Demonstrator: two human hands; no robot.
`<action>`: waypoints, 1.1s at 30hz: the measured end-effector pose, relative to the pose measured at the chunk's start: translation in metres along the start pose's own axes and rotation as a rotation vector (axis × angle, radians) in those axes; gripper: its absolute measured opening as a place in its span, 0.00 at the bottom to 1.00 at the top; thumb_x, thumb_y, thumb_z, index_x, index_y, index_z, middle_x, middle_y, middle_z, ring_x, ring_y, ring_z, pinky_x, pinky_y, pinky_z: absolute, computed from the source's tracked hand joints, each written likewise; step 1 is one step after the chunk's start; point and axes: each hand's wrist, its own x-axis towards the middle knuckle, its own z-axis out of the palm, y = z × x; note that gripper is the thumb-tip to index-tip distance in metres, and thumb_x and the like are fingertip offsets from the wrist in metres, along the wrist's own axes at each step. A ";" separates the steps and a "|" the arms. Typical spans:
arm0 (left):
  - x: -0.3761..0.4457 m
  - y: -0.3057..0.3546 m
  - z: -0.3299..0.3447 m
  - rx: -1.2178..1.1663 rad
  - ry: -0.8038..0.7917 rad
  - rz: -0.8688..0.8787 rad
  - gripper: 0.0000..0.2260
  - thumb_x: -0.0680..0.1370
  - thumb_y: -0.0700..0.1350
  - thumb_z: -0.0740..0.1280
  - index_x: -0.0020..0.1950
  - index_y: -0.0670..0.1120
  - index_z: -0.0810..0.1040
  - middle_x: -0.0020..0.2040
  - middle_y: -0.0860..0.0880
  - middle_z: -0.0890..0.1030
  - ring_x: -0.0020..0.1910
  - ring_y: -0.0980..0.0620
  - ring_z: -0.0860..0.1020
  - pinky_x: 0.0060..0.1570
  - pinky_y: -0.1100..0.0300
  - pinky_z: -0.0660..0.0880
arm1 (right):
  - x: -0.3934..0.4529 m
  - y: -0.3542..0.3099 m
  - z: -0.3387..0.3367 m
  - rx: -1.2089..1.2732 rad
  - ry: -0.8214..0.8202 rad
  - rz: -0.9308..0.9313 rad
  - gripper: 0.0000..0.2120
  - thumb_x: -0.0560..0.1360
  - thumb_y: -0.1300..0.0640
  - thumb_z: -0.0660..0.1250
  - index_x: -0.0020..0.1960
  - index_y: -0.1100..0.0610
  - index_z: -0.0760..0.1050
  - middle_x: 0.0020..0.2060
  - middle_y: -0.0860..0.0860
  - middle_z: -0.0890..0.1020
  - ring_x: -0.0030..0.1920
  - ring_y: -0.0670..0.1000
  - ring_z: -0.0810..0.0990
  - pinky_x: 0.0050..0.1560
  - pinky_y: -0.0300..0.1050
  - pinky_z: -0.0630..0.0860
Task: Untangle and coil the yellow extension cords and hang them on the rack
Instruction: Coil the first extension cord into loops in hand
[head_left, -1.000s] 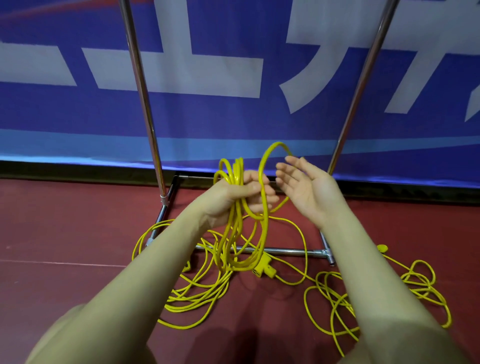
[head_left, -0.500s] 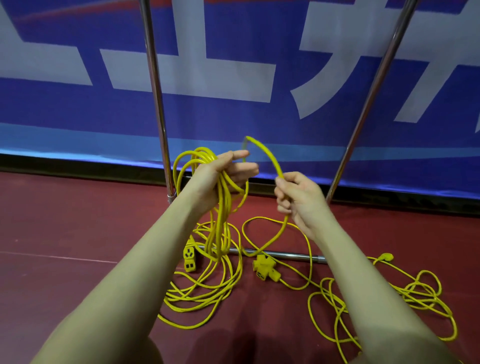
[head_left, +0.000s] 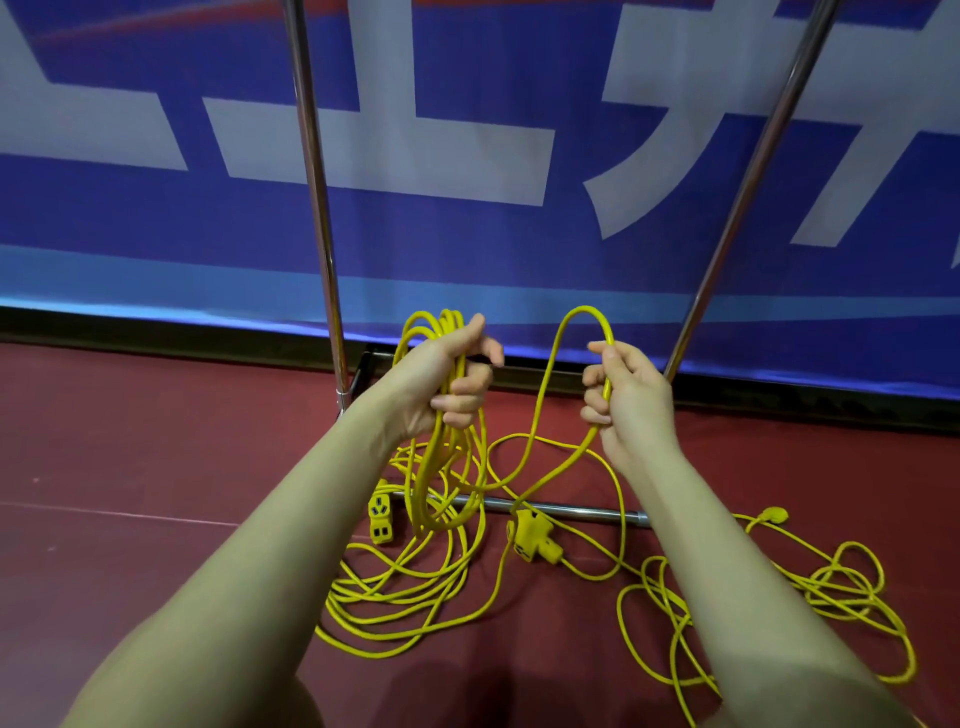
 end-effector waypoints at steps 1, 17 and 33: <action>0.001 -0.002 0.002 0.039 0.005 -0.014 0.21 0.83 0.53 0.49 0.41 0.42 0.71 0.19 0.50 0.63 0.12 0.59 0.56 0.19 0.73 0.60 | 0.000 -0.001 0.000 0.009 -0.007 0.004 0.11 0.82 0.61 0.54 0.45 0.58 0.73 0.29 0.53 0.69 0.19 0.43 0.59 0.20 0.33 0.54; 0.016 -0.015 0.017 -0.303 0.199 0.203 0.11 0.83 0.44 0.55 0.48 0.42 0.74 0.46 0.46 0.85 0.45 0.51 0.84 0.45 0.57 0.80 | -0.018 -0.006 0.005 -0.361 -0.601 0.175 0.10 0.80 0.59 0.59 0.42 0.59 0.75 0.23 0.50 0.71 0.19 0.44 0.64 0.22 0.34 0.60; 0.008 0.002 0.014 -0.366 0.216 0.346 0.10 0.82 0.44 0.56 0.45 0.44 0.73 0.43 0.46 0.85 0.43 0.51 0.84 0.46 0.57 0.80 | -0.017 0.008 0.014 -0.432 -0.759 0.015 0.12 0.82 0.61 0.52 0.50 0.56 0.74 0.38 0.52 0.81 0.24 0.44 0.65 0.29 0.36 0.60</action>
